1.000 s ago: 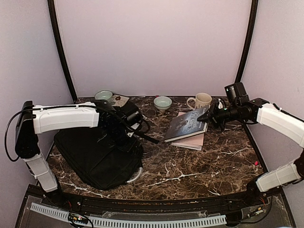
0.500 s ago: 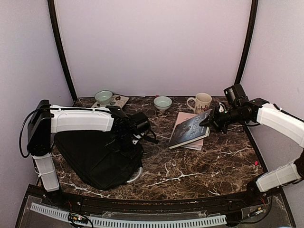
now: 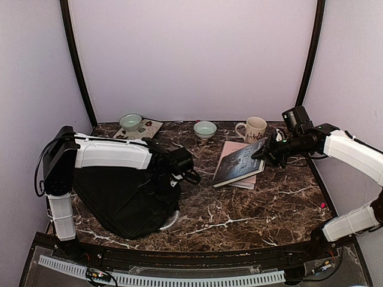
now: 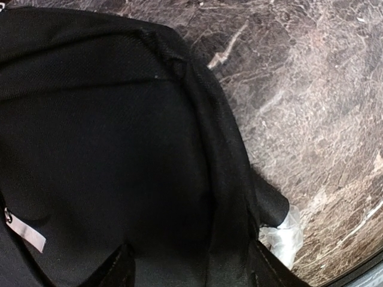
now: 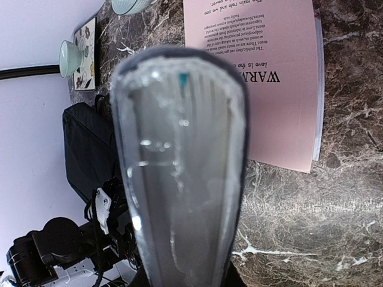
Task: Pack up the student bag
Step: Pick up the student bag from the center of the board.
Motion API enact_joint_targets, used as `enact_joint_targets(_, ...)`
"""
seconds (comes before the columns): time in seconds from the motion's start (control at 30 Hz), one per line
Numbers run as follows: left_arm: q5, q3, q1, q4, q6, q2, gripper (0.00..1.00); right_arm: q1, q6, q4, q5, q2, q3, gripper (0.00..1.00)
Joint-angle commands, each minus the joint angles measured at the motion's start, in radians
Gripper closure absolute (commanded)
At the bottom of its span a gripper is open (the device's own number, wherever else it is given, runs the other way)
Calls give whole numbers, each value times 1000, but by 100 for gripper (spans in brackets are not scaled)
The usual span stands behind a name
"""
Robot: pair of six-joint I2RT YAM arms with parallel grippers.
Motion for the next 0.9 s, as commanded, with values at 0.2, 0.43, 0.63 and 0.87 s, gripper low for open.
enact_joint_targets(0.2, -133, 2, -6, -52, -1, 16, 75, -3, -7, 104, -21, -24, 20, 100)
enact_joint_targets(0.43, -117, 18, -6, -24, 2, -35, 100, -3, -10, 111, -21, -18, 19, 100)
enact_joint_targets(0.63, -132, 185, -4, -84, -17, -113, 100, -3, -24, 109, -19, -23, 31, 100)
enact_joint_targets(0.87, -146, 379, -4, -175, 2, -126, 100, -3, -31, 138, -45, -18, 30, 100)
